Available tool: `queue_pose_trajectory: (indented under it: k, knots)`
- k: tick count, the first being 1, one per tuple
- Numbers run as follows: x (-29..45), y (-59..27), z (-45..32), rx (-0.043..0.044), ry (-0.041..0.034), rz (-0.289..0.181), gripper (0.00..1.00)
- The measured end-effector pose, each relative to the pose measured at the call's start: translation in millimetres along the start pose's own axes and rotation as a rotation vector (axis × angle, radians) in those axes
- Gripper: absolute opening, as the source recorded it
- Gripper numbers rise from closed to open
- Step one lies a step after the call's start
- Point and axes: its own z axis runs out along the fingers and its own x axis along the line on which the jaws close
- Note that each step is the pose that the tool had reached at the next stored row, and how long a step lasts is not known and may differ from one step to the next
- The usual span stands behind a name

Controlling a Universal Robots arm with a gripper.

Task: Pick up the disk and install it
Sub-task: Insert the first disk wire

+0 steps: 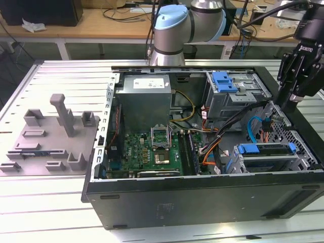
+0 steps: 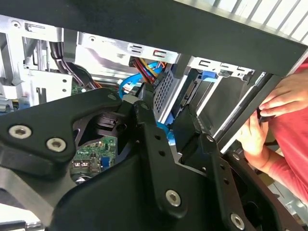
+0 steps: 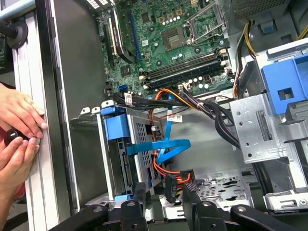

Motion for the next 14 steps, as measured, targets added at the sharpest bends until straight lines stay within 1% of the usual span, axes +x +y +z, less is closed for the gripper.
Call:
queue_pose_trajectory:
  k: [2,3,4,5,9,12,14]
  knots:
    - [-1.8,0.1,0.9,-0.0001,0.0039,0.000,0.42]
    - [-2.5,0.2,1.3,-0.0002,0.0060,0.001,0.36]
    - [-3.4,0.3,1.8,-0.0003,0.0086,0.001,0.36]
    - [-4.2,0.3,2.3,-0.0004,0.0108,0.001,0.29]
    - [-6.6,-0.1,4.5,-0.0021,0.0217,0.001,0.29]
    - [-8.2,-2.0,5.6,-0.0070,0.0322,0.001,0.29]
    - [-9.2,-3.8,6.9,-0.0111,0.0353,-0.001,0.29]
